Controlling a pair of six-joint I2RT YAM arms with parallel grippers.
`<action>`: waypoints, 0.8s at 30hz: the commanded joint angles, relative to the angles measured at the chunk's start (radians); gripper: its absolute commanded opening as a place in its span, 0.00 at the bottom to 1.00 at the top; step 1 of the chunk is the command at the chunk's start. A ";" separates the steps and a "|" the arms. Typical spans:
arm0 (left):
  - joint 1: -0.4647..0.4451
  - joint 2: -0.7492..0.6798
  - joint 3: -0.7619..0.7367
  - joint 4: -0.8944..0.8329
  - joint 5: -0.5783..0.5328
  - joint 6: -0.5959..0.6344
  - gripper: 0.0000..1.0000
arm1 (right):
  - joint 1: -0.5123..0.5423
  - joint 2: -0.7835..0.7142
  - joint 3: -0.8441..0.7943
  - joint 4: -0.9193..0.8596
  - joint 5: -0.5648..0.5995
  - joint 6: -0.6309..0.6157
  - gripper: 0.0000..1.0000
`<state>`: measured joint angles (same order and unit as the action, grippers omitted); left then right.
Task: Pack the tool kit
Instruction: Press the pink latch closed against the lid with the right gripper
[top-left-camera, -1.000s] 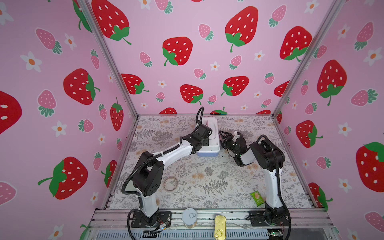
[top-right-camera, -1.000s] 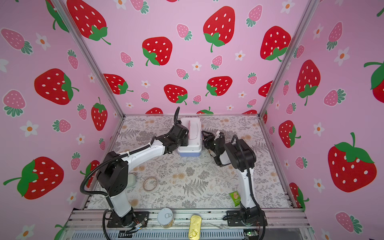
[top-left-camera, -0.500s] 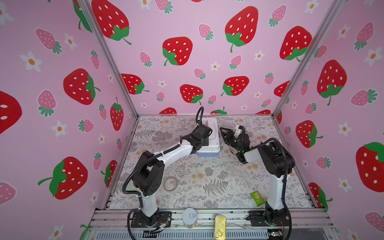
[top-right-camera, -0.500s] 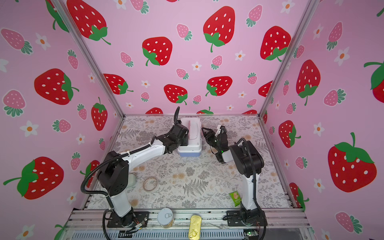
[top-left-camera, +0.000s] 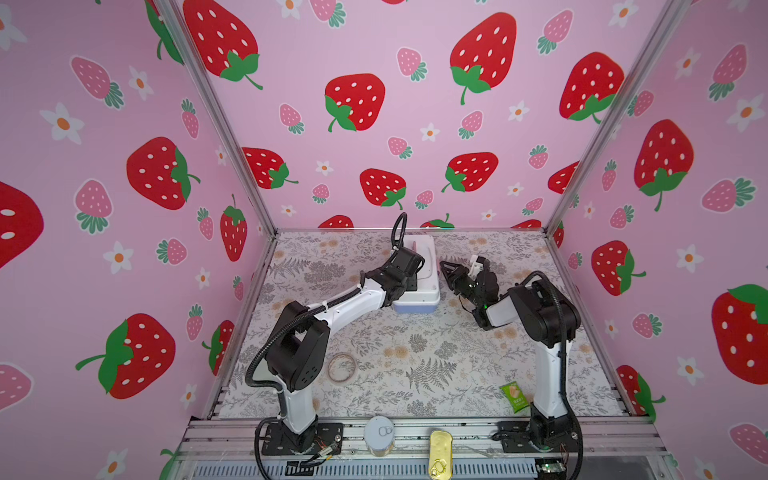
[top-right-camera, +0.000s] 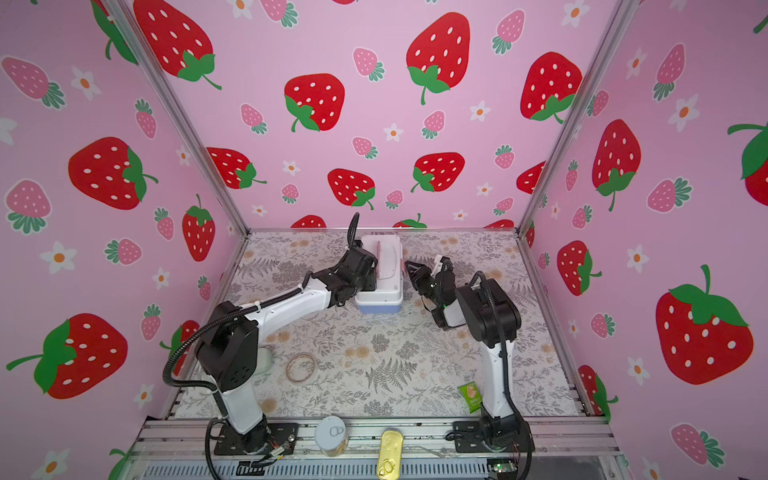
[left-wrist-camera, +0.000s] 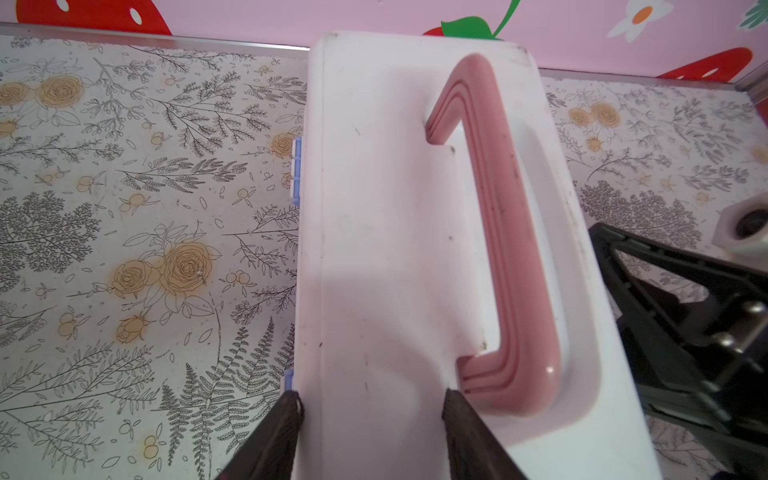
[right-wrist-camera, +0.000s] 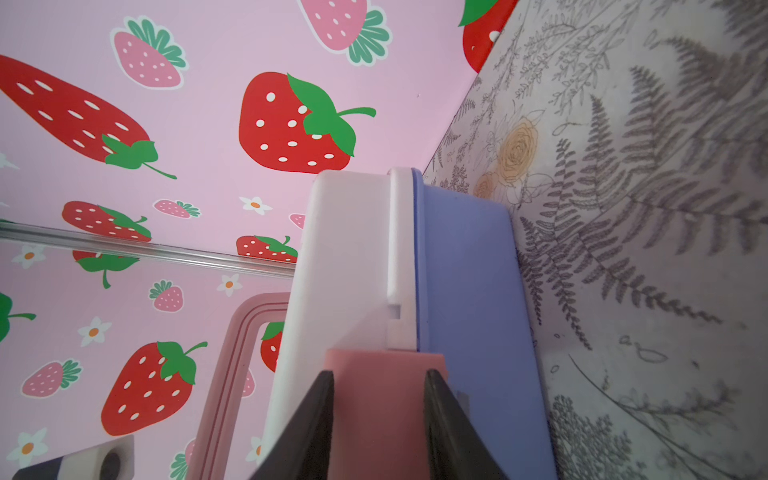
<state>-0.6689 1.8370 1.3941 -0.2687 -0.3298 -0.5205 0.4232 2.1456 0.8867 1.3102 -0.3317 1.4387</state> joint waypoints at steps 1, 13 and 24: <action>-0.015 0.054 0.017 -0.044 0.088 -0.007 0.57 | 0.016 0.010 -0.003 0.018 -0.053 -0.010 0.42; -0.016 0.060 0.018 -0.044 0.094 -0.009 0.57 | 0.023 0.049 0.009 0.039 -0.087 0.001 0.51; -0.016 0.065 0.021 -0.044 0.101 -0.010 0.57 | 0.028 0.071 0.006 0.033 -0.095 0.001 0.54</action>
<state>-0.6674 1.8416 1.4002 -0.2687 -0.3290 -0.5209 0.4271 2.1792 0.8875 1.3476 -0.3763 1.4391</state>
